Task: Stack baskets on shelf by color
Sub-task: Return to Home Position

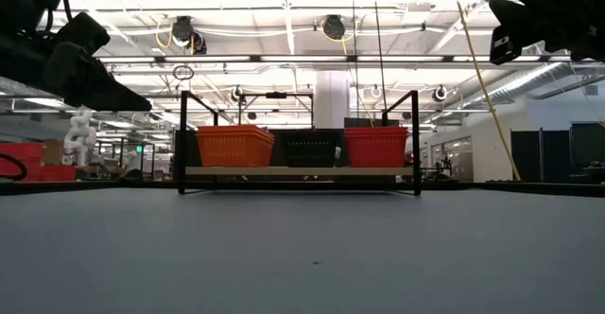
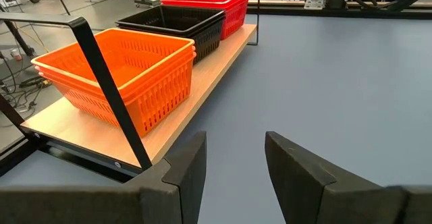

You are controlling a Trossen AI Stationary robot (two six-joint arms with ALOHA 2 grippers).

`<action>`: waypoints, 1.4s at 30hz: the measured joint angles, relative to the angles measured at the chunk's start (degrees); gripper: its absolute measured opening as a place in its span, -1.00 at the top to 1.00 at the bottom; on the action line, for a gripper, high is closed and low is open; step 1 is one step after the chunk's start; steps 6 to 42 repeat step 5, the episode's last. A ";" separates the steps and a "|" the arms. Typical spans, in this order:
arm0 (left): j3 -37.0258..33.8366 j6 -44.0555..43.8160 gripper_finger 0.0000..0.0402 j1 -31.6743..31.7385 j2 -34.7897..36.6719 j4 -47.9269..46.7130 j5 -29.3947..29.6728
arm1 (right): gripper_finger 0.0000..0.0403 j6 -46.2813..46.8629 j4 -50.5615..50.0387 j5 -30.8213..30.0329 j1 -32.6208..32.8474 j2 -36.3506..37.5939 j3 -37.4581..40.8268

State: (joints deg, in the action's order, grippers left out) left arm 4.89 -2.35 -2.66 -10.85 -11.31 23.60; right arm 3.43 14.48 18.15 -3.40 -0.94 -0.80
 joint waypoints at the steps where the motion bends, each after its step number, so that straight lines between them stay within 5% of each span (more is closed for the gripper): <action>1: 0.00 0.00 0.24 0.00 0.00 -0.02 0.00 | 0.40 0.01 0.00 0.00 0.01 0.00 0.00; 42: 0.00 0.00 0.24 0.00 0.00 -0.01 0.00 | 0.40 0.01 0.00 0.00 0.00 -0.01 0.00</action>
